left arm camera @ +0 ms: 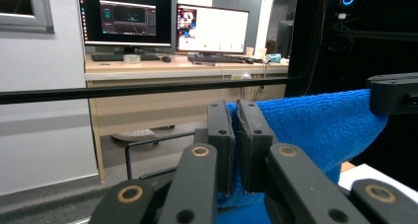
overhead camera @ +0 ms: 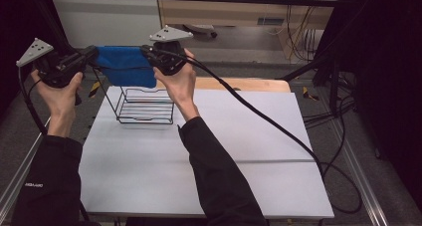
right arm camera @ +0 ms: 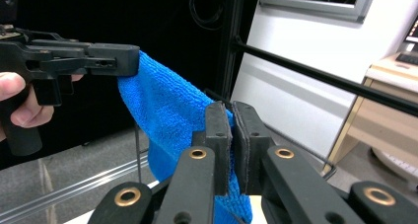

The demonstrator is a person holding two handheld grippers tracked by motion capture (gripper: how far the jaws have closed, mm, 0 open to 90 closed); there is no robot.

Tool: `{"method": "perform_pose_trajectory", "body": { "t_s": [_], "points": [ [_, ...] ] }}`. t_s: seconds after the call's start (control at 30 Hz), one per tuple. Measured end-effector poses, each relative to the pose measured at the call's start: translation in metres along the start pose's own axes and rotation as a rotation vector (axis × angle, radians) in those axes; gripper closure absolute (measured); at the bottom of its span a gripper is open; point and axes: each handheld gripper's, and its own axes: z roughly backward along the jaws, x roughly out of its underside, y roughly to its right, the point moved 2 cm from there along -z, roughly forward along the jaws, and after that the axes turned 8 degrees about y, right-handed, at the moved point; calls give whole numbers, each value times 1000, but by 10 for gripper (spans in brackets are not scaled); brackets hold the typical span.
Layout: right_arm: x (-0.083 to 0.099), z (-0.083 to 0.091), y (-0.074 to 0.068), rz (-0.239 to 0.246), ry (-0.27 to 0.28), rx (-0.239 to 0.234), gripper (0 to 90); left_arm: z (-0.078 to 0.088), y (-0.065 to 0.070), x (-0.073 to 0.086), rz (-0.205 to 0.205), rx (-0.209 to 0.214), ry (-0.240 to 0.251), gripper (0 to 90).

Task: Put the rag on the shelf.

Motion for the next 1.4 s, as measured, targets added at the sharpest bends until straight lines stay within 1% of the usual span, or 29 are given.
{"method": "perform_pose_trajectory", "body": {
  "t_s": [0.1, 0.2, 0.27, 0.33, 0.53, 0.63, 0.77, 0.87, 0.93, 1.0, 1.1, 1.2, 1.23, 1.27, 1.33, 1.4],
  "points": [
    [3, 2, 0, -9, -4, -9, 862, 3, 3, 2, -20, 0, -15, 852],
    [6, 4, -4, -3, -21, -22, 862, 7, 5, 6, -35, -13, -36, 850],
    [7, 4, -7, 3, -24, -34, 862, 10, 5, 9, -36, -18, -52, 848],
    [9, 5, -10, 8, -37, -42, 861, 13, 5, 12, -25, -18, -66, 845],
    [15, 6, -17, 21, -91, -78, 858, 19, 5, 19, -26, -16, -103, 834],
    [18, 6, -19, 43, -111, -85, 858, 21, 6, 22, -29, -15, -113, 828],
    [22, 5, -22, 46, -129, -88, 858, 23, 6, 23, -36, -21, -143, 814],
    [24, 4, -23, 46, -144, -93, 857, 25, 4, 21, -16, -23, -163, 782],
    [26, 4, -23, 48, -151, -93, 857, 27, 3, 16, -14, -26, -165, 752],
    [27, 3, -24, 52, -158, -96, 855, 28, 2, 10, 3, -26, -157, 731],
    [29, 3, -25, 52, -169, -100, 852, 28, 2, 2, 1, -29, -157, 724],
    [31, 2, -26, 54, -183, -109, 849, 27, 3, -3, 11, -15, -167, 727],
    [32, 2, -26, 56, -186, -113, 849, 26, 4, -3, 12, -11, -175, 735],
    [32, 2, -27, 55, -191, -116, 849, 24, 5, -2, 18, -4, -197, 743],
    [34, 1, -28, 57, -194, -121, 847, 21, 7, 3, 17, 11, -252, 793],
    [35, 1, -28, 59, -200, -123, 843, 17, 9, 11, 0, 16, -316, 828]
  ]
}}
